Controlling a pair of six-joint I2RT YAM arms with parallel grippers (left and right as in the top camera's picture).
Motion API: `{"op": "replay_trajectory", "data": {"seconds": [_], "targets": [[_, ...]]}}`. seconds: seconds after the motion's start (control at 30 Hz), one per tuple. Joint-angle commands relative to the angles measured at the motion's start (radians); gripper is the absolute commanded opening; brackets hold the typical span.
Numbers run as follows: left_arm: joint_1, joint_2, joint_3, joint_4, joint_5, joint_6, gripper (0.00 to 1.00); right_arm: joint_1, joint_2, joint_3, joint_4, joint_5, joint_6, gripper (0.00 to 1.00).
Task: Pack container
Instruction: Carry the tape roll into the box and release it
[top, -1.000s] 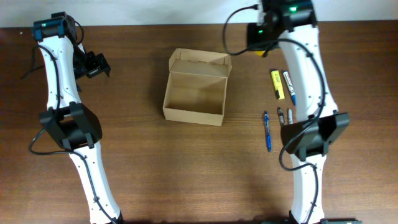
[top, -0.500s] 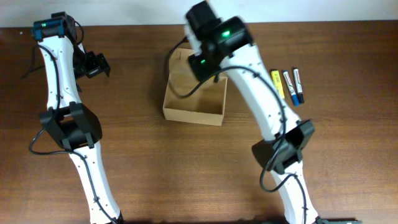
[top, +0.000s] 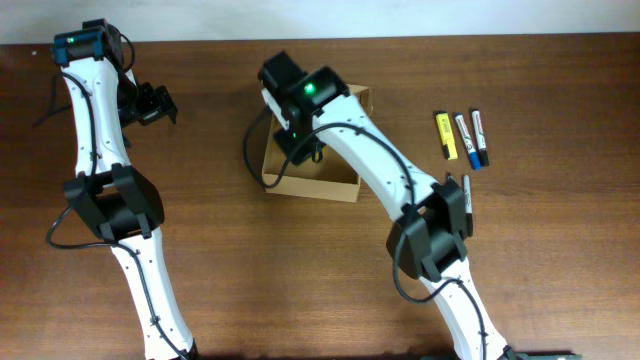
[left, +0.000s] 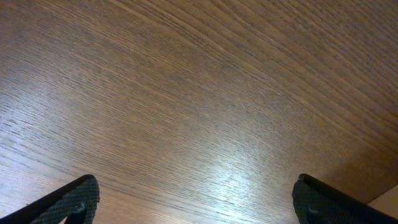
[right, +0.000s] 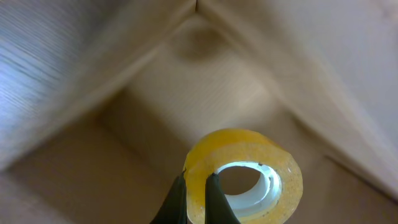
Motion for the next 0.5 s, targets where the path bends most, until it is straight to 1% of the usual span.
{"op": "replay_trajectory", "data": {"seconds": [0.0, 0.13, 0.2, 0.23, 0.27, 0.3, 0.4, 0.43, 0.47], "targets": [[0.003, 0.009, -0.005, 0.002, -0.011, 0.001, 1.0, -0.001, 0.003, -0.082, 0.049, -0.02, -0.006, 0.04], [0.003, 0.009, -0.005, 0.002, -0.011, 0.001, 1.0, -0.001, 0.003, -0.174, 0.123, -0.02, -0.006, 0.04], [0.003, 0.009, -0.005, 0.002, -0.011, 0.002, 1.0, -0.001, 0.003, -0.191, 0.136, -0.02, -0.006, 0.04], [0.003, 0.009, -0.005, 0.002, -0.011, 0.001, 1.0, -0.001, 0.003, -0.191, 0.136, -0.02, -0.006, 0.07], [0.003, 0.009, -0.005, 0.002, -0.011, 0.001, 1.0, -0.001, 0.003, -0.191, 0.136, -0.02, -0.006, 0.23], [0.003, 0.009, -0.005, 0.002, -0.011, 0.001, 1.0, -0.001, 0.003, -0.187, 0.135, -0.02, -0.006, 0.31], [0.003, 0.009, -0.005, 0.002, -0.011, 0.001, 1.0, -0.002, -0.005, -0.154, 0.106, -0.02, -0.006, 0.32], [0.003, 0.009, -0.005, 0.002, -0.011, 0.001, 1.0, -0.002, -0.01, -0.136, 0.092, -0.02, -0.006, 0.33], [0.003, 0.009, -0.005, 0.002, -0.011, 0.002, 1.0, -0.002, -0.018, -0.114, 0.075, -0.02, -0.006, 0.37]]}}
